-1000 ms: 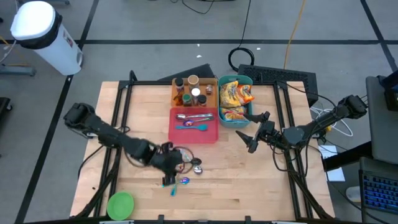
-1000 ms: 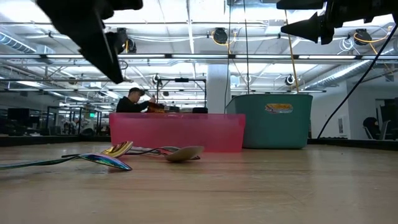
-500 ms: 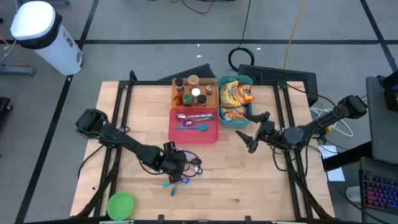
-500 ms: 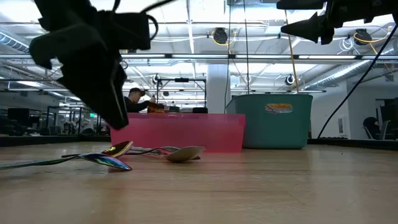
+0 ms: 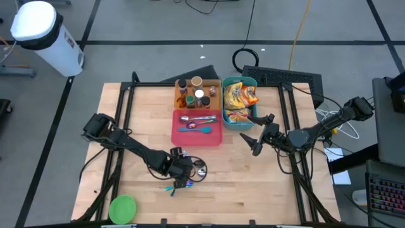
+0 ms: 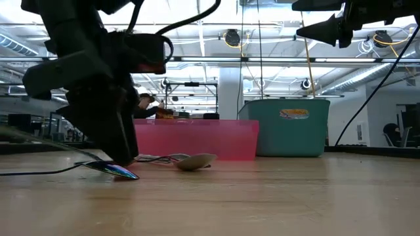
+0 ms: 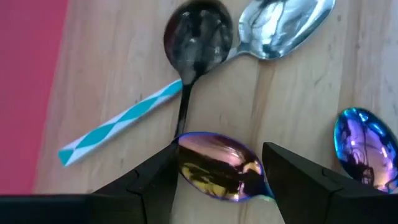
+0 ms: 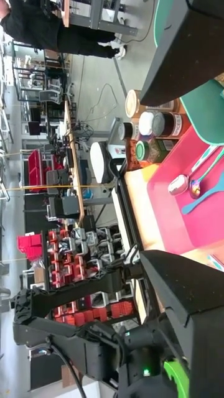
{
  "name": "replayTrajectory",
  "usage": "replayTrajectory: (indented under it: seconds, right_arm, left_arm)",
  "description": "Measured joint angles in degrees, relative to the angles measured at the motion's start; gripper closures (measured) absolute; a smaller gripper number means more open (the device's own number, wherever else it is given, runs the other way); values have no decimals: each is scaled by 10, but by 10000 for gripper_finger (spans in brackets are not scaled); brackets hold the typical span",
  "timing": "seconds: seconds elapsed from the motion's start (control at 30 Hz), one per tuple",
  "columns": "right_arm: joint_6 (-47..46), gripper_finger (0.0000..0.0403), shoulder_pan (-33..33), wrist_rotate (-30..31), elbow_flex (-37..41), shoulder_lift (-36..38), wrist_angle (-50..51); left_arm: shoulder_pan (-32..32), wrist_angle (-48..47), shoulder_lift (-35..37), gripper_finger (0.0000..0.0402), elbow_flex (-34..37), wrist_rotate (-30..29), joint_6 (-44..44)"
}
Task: Pick & Place Food Item
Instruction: Put the top blue spoon into the red bin
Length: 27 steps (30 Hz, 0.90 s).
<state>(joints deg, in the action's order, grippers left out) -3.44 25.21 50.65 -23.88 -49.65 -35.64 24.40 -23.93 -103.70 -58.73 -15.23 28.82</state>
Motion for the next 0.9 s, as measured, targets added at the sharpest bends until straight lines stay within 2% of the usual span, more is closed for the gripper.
replayTrajectory:
  seconds: [0.37,0.6,0.77,0.9]
  right_arm:
    - [0,12,0,0,0,0,0]
    - [0,12,0,0,0,0,0]
    - [0,12,0,0,0,0,0]
    - [0,12,0,0,0,0,0]
  left_arm:
    - [-1,-6,1,163,0,-7,0]
    - [2,1,40,163,0,-3,3]
    - [9,-6,56,163,0,-32,1]
    - [3,7,48,163,4,-28,-3]
